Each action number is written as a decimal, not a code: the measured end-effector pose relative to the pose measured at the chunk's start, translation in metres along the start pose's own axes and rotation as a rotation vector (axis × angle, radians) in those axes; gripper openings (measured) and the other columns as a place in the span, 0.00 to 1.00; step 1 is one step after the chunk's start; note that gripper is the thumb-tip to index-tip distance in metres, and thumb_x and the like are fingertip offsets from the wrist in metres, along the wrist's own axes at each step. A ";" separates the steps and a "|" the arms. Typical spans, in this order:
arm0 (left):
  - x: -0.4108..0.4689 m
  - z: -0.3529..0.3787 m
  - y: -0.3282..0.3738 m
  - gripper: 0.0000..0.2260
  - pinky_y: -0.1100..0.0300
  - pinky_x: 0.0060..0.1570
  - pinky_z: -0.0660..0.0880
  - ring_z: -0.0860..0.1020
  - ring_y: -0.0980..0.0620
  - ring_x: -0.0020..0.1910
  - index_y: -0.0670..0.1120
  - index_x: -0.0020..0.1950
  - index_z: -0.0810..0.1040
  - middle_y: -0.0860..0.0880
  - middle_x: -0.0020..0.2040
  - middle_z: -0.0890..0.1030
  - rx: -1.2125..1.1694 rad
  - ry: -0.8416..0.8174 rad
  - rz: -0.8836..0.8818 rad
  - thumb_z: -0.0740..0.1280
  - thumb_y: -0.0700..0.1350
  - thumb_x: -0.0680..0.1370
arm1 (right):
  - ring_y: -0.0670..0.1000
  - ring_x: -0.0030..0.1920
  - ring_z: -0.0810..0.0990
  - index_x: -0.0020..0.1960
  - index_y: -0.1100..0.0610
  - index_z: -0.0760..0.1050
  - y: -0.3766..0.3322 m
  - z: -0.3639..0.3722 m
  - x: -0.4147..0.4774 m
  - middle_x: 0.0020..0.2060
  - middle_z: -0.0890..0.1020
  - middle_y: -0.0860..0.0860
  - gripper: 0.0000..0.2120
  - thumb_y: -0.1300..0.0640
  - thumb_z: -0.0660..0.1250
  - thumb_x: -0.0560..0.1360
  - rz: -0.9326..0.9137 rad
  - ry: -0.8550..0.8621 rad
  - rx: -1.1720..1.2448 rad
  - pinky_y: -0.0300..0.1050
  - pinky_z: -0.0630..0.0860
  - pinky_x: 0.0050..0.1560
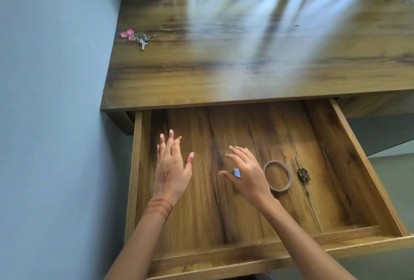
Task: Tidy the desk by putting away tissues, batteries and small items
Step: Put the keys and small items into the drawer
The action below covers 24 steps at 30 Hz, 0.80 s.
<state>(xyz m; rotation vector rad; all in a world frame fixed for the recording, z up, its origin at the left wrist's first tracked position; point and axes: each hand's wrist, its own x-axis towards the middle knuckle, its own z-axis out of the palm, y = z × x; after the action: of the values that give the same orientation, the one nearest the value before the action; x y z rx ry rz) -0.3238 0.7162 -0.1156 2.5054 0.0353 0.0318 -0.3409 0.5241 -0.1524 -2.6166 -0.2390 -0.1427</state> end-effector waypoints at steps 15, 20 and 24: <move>0.191 -0.069 -0.072 0.31 0.51 0.74 0.44 0.37 0.48 0.75 0.43 0.76 0.52 0.45 0.77 0.46 0.354 0.121 -0.008 0.48 0.60 0.78 | 0.56 0.56 0.77 0.52 0.64 0.79 -0.101 0.020 0.275 0.52 0.82 0.57 0.09 0.60 0.68 0.73 -0.279 0.118 0.174 0.48 0.74 0.55; 0.202 -0.067 -0.086 0.36 0.51 0.73 0.40 0.39 0.49 0.75 0.43 0.75 0.54 0.46 0.77 0.51 0.414 0.147 0.032 0.43 0.63 0.73 | 0.57 0.57 0.74 0.57 0.64 0.75 -0.112 0.048 0.366 0.56 0.78 0.58 0.12 0.60 0.63 0.75 -0.105 0.011 0.332 0.40 0.66 0.53; 0.205 -0.066 -0.089 0.35 0.52 0.74 0.41 0.45 0.48 0.76 0.44 0.75 0.57 0.46 0.76 0.56 0.414 0.130 0.024 0.45 0.63 0.73 | 0.56 0.60 0.71 0.59 0.63 0.73 -0.122 0.075 0.416 0.59 0.75 0.57 0.14 0.55 0.62 0.77 -0.025 -0.024 0.382 0.43 0.66 0.55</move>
<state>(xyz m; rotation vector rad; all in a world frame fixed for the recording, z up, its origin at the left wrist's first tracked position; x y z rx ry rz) -0.1225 0.8336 -0.1124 2.9138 0.0722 0.2168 0.0470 0.7249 -0.0992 -2.2377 -0.2780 -0.0661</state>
